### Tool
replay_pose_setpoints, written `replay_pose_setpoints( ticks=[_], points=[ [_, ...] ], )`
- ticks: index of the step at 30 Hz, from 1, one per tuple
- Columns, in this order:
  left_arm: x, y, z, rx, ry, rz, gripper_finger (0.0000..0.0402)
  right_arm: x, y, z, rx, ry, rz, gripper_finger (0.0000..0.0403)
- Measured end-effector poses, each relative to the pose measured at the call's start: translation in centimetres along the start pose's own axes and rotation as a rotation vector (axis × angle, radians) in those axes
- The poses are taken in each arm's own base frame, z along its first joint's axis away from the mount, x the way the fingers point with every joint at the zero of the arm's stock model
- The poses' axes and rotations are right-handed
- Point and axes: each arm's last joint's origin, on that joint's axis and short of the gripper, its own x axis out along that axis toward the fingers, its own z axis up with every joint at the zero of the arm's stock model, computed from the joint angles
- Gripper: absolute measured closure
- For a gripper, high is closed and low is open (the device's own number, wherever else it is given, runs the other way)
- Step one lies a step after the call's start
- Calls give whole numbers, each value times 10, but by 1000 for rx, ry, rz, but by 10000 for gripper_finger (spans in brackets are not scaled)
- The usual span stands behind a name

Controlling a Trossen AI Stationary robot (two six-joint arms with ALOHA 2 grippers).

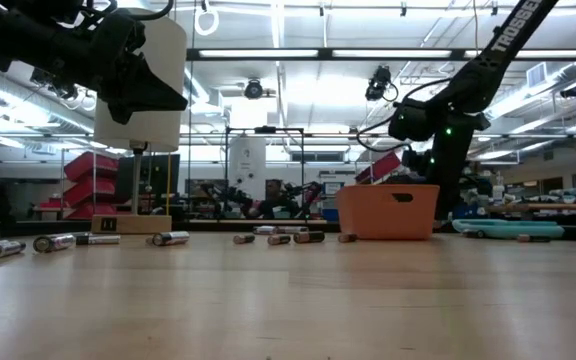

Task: Sort batteries
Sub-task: Put the black battery into the orange bin

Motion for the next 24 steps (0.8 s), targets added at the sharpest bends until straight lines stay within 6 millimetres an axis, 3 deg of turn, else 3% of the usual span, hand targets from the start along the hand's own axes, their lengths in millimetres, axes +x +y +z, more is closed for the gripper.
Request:
replay_pose_setpoints(
  ticks=[7,24],
  points=[
    [0,0,1,-4,-10,-3,371,-22,0,1,-14,-58,-12,376],
    [0,-1,5,-20,-49,-11,371,-113,9,7,-79,-409,172,377]
  ],
)
